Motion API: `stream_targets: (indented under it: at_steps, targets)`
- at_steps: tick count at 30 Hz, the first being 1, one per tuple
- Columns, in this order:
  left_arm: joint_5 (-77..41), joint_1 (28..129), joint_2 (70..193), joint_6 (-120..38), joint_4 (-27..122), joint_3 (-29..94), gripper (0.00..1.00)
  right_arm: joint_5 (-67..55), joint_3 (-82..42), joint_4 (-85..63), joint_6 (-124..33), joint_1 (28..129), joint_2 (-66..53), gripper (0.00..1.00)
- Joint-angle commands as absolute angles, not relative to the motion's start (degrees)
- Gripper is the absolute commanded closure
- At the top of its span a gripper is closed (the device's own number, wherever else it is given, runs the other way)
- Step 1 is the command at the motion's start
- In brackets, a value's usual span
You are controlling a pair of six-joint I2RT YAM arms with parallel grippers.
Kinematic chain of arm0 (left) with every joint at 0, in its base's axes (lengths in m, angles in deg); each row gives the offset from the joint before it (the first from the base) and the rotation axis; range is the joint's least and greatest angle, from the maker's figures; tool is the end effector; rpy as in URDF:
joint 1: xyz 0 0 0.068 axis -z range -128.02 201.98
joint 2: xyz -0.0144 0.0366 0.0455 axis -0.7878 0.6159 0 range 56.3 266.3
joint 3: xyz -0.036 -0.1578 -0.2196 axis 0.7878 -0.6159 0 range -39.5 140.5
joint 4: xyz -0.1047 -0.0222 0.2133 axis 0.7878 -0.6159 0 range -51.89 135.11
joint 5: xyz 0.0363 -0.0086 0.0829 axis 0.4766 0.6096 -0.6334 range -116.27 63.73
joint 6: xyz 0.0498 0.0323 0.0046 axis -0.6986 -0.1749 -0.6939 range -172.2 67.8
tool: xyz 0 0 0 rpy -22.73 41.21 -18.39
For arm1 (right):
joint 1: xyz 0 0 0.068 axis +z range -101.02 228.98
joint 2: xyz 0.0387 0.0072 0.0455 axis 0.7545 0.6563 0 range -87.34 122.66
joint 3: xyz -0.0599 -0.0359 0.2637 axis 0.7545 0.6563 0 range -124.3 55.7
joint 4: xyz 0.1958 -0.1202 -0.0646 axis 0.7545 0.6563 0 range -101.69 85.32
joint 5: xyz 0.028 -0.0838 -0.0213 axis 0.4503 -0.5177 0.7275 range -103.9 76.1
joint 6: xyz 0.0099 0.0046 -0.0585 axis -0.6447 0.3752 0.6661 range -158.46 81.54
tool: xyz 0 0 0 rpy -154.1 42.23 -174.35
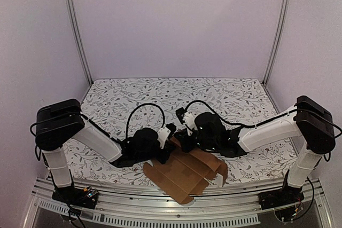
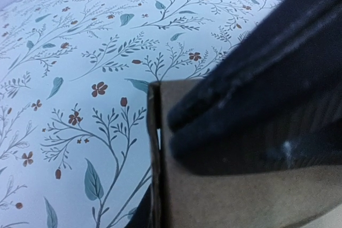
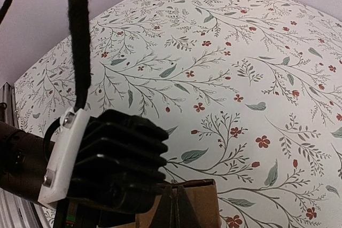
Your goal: Fold the paper box
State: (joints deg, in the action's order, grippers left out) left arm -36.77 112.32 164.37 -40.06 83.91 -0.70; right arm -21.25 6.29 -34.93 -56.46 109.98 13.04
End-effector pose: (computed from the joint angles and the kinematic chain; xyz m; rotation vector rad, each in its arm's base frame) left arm 0.1735 -0.2887 0.1201 0.7715 2.0007 -0.5653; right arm 0.1777 0.3094 0.1851 -0.7031 2.0104 0.7123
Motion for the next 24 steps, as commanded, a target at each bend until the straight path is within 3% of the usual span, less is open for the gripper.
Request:
stream_targets:
  at_steps: [1,4,24]
  targets:
    - [-36.1,112.9,165.7,-39.9,86.0,0.1,0.9,-22.4,7.2,-32.6,-57.1,110.5,15.2,1.0]
    - [-35.9,112.9,166.0,-40.1,86.3,0.1,1.0,-22.4,7.0,-32.4,-57.1,110.6,14.9,1.0]
    - [-37.6,114.2,167.0,-41.8,85.5,1.0,1.0,-21.4,4.4,-32.2,-57.7,110.7,11.0,1.0]
